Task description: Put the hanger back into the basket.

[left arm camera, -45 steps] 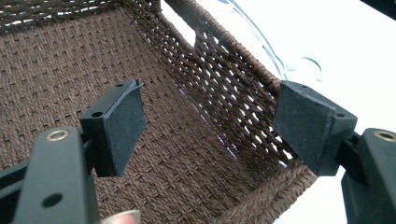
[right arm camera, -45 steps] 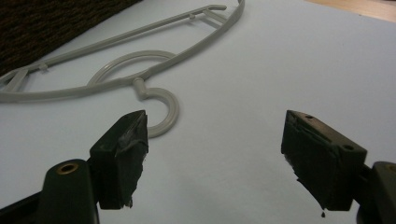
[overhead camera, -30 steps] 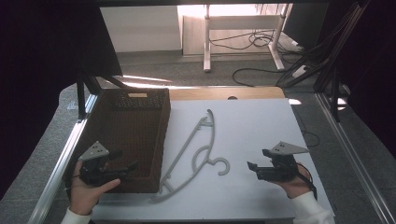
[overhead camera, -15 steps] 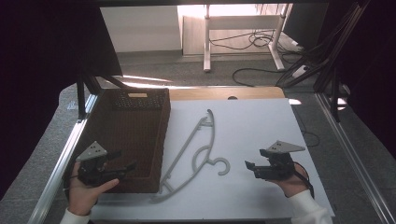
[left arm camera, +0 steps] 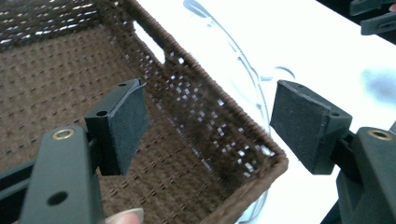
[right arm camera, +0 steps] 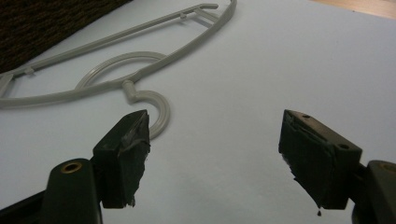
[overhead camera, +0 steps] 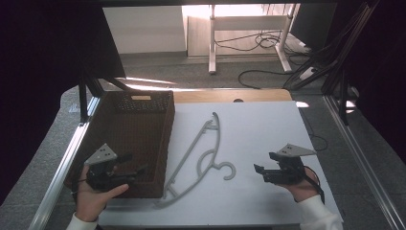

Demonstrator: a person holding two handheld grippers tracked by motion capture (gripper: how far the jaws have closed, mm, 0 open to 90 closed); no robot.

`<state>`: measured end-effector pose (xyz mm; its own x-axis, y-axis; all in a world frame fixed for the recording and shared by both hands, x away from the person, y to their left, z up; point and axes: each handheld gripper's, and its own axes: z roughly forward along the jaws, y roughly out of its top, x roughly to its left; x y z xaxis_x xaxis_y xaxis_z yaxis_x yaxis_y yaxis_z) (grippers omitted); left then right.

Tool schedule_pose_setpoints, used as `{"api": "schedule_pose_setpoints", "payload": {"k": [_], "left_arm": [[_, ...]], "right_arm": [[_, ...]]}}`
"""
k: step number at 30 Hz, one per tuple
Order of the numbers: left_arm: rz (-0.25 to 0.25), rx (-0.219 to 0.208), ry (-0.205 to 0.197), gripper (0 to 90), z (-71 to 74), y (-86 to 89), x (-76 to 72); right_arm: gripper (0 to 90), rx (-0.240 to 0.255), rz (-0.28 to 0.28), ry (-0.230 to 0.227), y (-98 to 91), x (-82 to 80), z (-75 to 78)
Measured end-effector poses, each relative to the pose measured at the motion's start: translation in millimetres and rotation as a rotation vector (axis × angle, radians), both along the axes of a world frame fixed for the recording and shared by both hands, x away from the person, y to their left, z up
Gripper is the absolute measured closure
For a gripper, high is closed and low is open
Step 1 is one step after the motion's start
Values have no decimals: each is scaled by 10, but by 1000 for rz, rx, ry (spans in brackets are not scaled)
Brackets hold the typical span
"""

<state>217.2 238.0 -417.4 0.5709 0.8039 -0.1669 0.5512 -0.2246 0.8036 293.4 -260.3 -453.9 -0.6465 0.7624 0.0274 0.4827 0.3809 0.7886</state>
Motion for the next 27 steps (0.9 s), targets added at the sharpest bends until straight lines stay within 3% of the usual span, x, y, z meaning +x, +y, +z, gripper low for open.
{"api": "schedule_pose_setpoints", "payload": {"k": [14, 27], "left_arm": [[-85, 25, 27, 295, 39, -451, 118], [-122, 39, 52, 297, 26, -707, 225]], "right_arm": [[253, -1, -9, -6, -38, 16, -2], [251, -1, -12, -3, -69, 23, -15]]}}
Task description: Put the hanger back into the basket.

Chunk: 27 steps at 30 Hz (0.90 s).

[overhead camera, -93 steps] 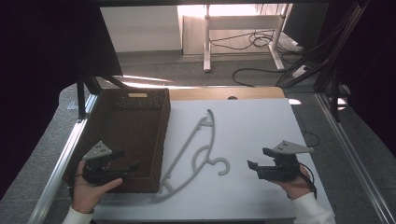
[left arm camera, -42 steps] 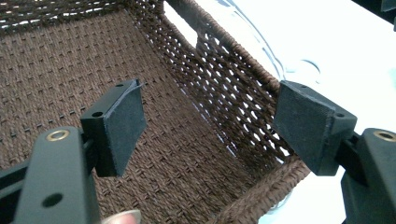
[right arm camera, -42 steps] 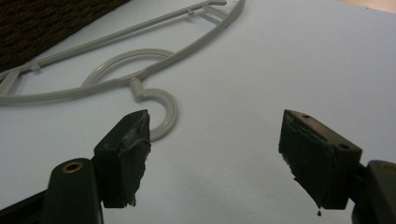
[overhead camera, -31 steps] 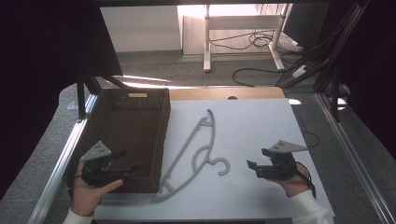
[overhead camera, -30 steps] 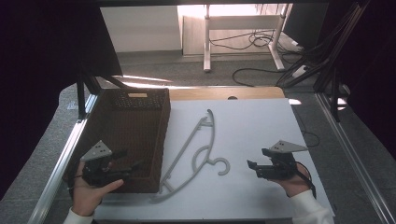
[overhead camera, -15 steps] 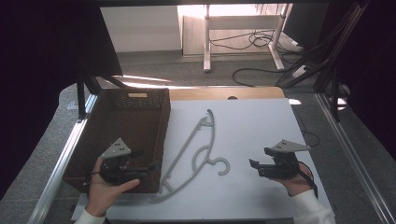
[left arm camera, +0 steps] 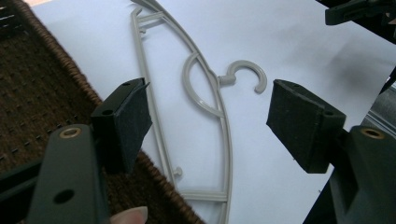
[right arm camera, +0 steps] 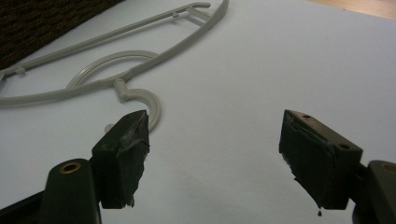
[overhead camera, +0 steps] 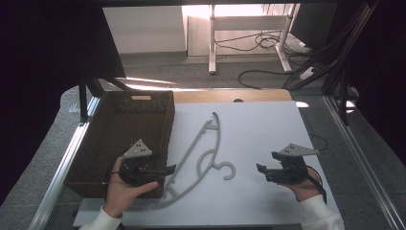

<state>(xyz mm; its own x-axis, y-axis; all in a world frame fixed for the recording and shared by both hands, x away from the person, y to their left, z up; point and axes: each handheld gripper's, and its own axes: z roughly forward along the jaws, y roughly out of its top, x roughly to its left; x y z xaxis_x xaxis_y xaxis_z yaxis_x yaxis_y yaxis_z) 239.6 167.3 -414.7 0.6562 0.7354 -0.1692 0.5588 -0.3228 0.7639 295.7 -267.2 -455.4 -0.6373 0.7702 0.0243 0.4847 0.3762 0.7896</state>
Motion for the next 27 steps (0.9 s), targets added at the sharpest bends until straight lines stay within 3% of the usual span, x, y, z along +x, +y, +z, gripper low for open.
{"api": "schedule_pose_setpoints", "payload": {"k": [27], "left_arm": [[-72, 61, 70, 309, -128, -489, 205]], "right_arm": [[247, -5, -7, 2, -50, 12, -23]]}}
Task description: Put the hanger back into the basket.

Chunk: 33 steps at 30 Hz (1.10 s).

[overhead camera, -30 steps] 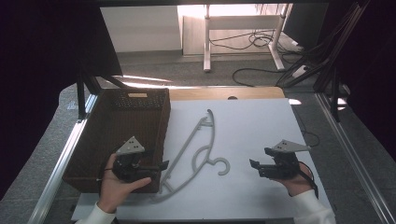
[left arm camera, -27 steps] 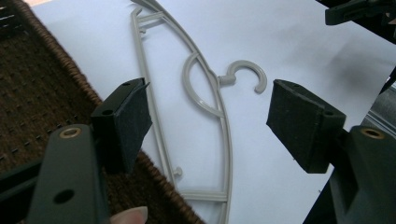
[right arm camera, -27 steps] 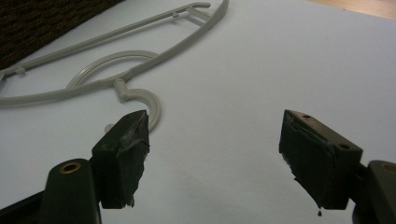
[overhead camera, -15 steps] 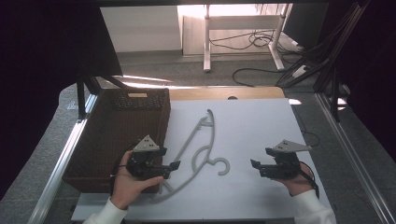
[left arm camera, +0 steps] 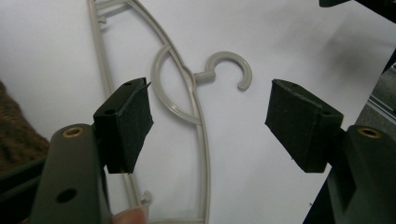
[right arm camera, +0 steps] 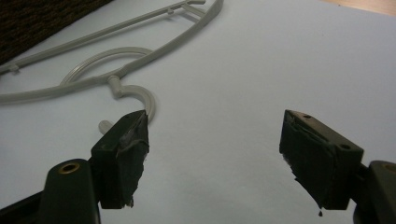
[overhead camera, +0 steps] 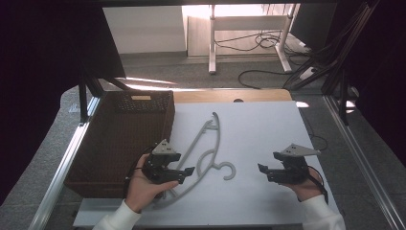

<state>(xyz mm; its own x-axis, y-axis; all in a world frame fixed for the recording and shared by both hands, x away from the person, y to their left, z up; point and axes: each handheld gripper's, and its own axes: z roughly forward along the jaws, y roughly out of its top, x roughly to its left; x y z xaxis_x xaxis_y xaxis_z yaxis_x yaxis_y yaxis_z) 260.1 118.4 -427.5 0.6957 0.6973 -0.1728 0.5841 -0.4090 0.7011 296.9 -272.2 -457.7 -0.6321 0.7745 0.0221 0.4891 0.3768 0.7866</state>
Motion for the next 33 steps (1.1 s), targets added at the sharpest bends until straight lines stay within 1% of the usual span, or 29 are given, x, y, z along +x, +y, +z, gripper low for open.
{"api": "schedule_pose_setpoints", "payload": {"k": [2, 3, 4, 5, 6, 8, 9, 10, 11, 12, 16, 18, 19, 20, 21, 24, 26, 28, 33], "left_arm": [[-10, 7, 16, 314, -45, -77, 42], [-10, 7, 16, 317, -45, -77, 42], [-17, 16, 19, 317, -58, -99, 59], [-21, 18, 29, 323, -90, -151, 81], [-21, 18, 29, 324, -90, -151, 81], [-29, 28, 44, 331, -132, -212, 118], [-27, 31, 46, 333, -144, -232, 128], [-27, 31, 46, 336, -144, -232, 128], [-27, 40, 45, 336, -147, -242, 137], [-22, 34, 48, 339, -151, -252, 144], [-26, 41, 57, 346, -152, -289, 157], [-31, 49, 62, 347, -166, -324, 161], [-31, 52, 70, 349, -185, -372, 167], [-31, 52, 70, 349, -185, -372, 167], [-39, 60, 76, 350, -208, -423, 175], [-51, 68, 83, 351, -224, -466, 180], [-54, 77, 87, 352, -242, -497, 190], [-51, 76, 93, 352, -265, -522, 213], [-56, 82, 128, 360, -351, -600, 294]], "right_arm": [[247, 0, -1, 2, -5, 6, -2], [247, -1, -2, 2, -7, 9, -4], [247, -1, -2, 2, -7, 9, -4], [247, 2, -3, 4, -13, 10, -8], [247, 2, -3, 4, -13, 10, -8], [247, -4, -5, 3, -24, 10, -14], [247, -3, -6, 4, -26, 9, -14], [247, -4, -7, 3, -29, 9, -14], [247, -4, -7, 3, -29, 9, -14], [247, -3, -6, 3, -32, 9, -12], [247, -4, -7, 3, -30, 10, -11], [247, -5, -6, 3, -26, 11, -13], [246, -5, -7, 2, -24, 10, -13], [246, -5, -7, 2, -24, 10, -13], [246, -7, -6, 2, -25, 8, -11], [246, -6, -7, 1, -25, 6, -8], [246, -6, -6, 0, -27, 4, -7], [246, -5, -6, 0, -30, 5, -10], [244, -12, -7, -3, -31, 4, -11]]}}
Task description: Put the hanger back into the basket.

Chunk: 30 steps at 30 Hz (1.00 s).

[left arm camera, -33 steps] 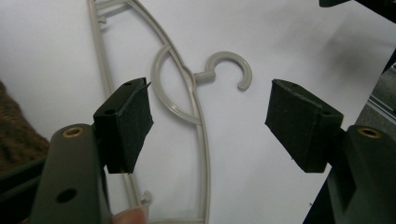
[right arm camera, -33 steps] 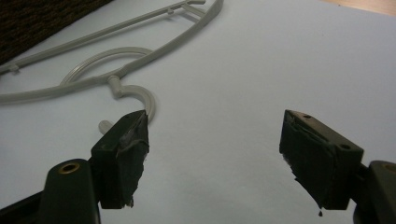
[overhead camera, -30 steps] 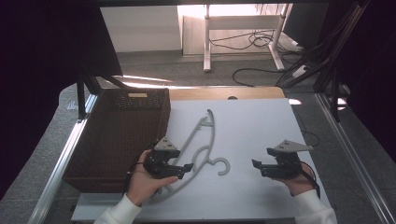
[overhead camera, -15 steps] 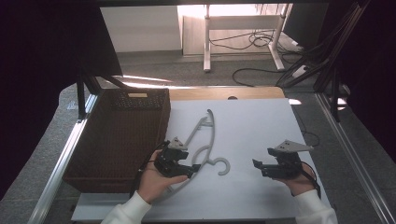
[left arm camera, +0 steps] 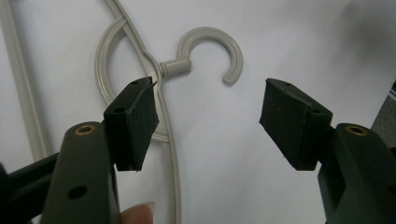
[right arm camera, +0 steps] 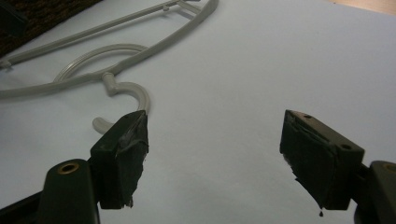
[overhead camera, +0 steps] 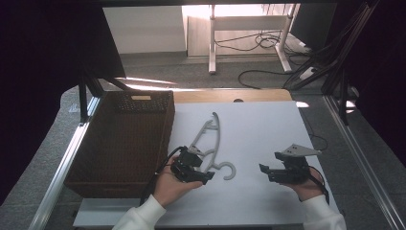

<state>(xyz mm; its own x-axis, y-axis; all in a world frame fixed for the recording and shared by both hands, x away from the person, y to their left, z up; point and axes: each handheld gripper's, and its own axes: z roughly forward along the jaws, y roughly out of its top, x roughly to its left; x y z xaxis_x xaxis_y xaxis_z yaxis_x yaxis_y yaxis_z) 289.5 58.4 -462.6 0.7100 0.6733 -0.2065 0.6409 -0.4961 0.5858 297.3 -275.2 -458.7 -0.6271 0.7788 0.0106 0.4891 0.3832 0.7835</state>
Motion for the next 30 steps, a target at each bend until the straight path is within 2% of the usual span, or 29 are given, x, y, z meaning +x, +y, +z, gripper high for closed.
{"api": "schedule_pose_setpoints", "payload": {"k": [8, 14, 23, 30], "left_arm": [[12, 6, 17, 368, -54, -19, 59], [17, 4, 12, 368, -56, -7, 69], [30, -1, 18, 395, -137, -65, 162], [23, 36, 18, 412, -227, -154, 228]], "right_arm": [[243, -2, 0, 0, -4, 2, -9], [242, -3, -1, -2, -10, 0, -3], [241, -3, -8, -3, -34, 3, 2], [241, -2, -11, -3, -51, 10, -2]]}}
